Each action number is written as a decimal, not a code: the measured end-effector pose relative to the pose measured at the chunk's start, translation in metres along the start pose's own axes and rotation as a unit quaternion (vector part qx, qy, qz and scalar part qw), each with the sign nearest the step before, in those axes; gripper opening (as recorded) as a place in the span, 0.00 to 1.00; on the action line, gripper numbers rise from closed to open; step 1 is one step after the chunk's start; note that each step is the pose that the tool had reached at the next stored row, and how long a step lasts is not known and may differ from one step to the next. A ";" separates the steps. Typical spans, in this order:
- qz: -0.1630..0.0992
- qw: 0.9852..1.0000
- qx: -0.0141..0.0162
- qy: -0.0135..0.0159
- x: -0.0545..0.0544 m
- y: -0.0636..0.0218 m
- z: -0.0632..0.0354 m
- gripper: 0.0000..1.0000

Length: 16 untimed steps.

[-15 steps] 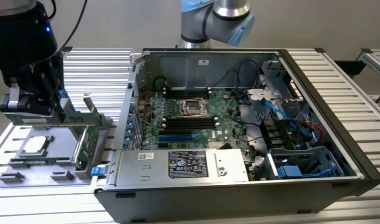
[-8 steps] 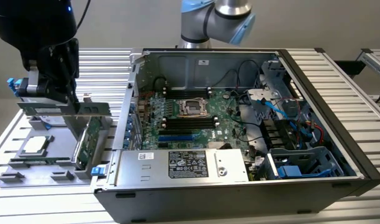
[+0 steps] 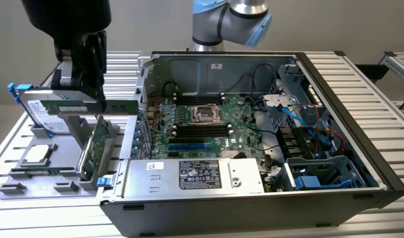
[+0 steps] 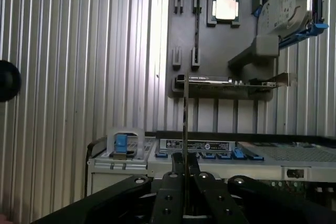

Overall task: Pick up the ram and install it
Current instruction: 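Pick up the ram and move it above insertion slot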

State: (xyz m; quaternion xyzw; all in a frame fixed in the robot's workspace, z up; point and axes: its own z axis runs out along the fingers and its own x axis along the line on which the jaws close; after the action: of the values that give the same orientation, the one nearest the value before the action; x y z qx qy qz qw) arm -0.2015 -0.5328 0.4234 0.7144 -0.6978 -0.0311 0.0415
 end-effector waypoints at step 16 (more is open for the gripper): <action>0.000 1.000 0.008 -0.004 -0.017 -0.0299 -0.0040 0.14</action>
State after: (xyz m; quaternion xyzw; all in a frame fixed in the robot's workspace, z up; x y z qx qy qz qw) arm -0.1717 -0.5150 0.4241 0.7148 -0.6980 -0.0281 0.0327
